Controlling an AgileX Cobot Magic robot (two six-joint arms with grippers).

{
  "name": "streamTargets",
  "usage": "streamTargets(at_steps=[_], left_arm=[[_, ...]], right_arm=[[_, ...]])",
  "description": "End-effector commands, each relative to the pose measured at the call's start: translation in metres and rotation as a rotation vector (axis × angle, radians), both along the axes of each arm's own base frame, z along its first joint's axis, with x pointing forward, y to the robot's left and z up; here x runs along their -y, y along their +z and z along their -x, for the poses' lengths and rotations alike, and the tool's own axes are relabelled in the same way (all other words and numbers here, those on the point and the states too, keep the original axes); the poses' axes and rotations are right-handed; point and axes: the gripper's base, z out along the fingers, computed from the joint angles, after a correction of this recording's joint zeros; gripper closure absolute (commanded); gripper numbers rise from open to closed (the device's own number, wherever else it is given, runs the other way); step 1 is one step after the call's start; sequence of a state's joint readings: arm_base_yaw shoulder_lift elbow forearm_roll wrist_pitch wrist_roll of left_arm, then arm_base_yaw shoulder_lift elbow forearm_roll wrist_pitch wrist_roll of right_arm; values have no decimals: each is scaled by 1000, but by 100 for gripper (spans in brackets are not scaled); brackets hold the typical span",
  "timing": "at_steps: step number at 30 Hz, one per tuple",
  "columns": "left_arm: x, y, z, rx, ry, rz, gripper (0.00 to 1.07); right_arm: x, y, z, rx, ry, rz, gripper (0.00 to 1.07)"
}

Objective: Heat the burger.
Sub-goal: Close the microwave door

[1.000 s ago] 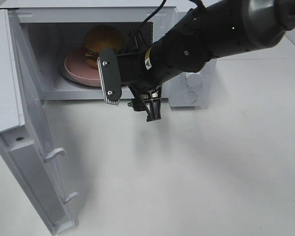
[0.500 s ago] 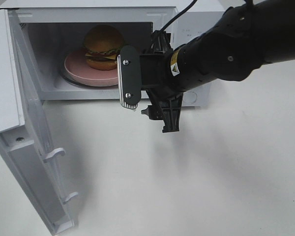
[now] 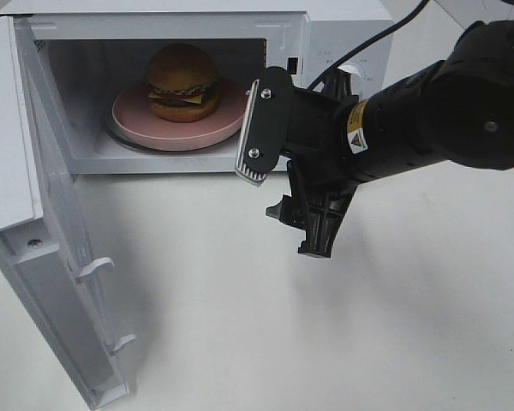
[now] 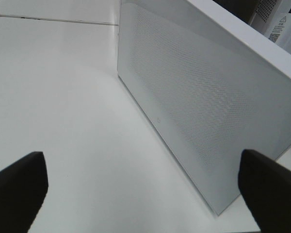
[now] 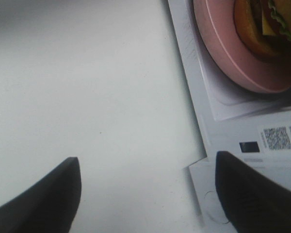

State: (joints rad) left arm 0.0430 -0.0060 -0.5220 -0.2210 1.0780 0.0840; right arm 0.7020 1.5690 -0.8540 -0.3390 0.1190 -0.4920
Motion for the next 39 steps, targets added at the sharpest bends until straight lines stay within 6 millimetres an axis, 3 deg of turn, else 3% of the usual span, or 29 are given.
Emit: streamTargets(at_steps=[1, 5, 14, 16, 19, 21, 27, 29, 39], left_arm=[[0, -1, 2, 23, 4, -1, 7], [0, -1, 2, 23, 4, -1, 7], [0, -1, 2, 23, 4, -1, 7], [0, -1, 2, 23, 4, -1, 7], [0, -1, 2, 23, 4, -1, 7], [0, -1, 2, 23, 4, -1, 7], [0, -1, 2, 23, 4, -1, 7], [0, -1, 2, 23, 4, -1, 7], [0, -1, 2, 23, 4, -1, 7]], right_arm=[[6, 4, 8, -27, -65, -55, 34], [20, 7, 23, -101, -202, -131, 34], [43, 17, 41, -221, -428, -131, 34], [57, 25, 52, -280, -569, -116, 34], [61, 29, 55, -286, -597, -120, 34], [78, 41, 70, -316, -705, -100, 34], [93, 53, 84, -326, -761, -67, 34], [107, 68, 99, -309, -782, -91, 34], [134, 96, 129, -248, -803, -233, 34]])
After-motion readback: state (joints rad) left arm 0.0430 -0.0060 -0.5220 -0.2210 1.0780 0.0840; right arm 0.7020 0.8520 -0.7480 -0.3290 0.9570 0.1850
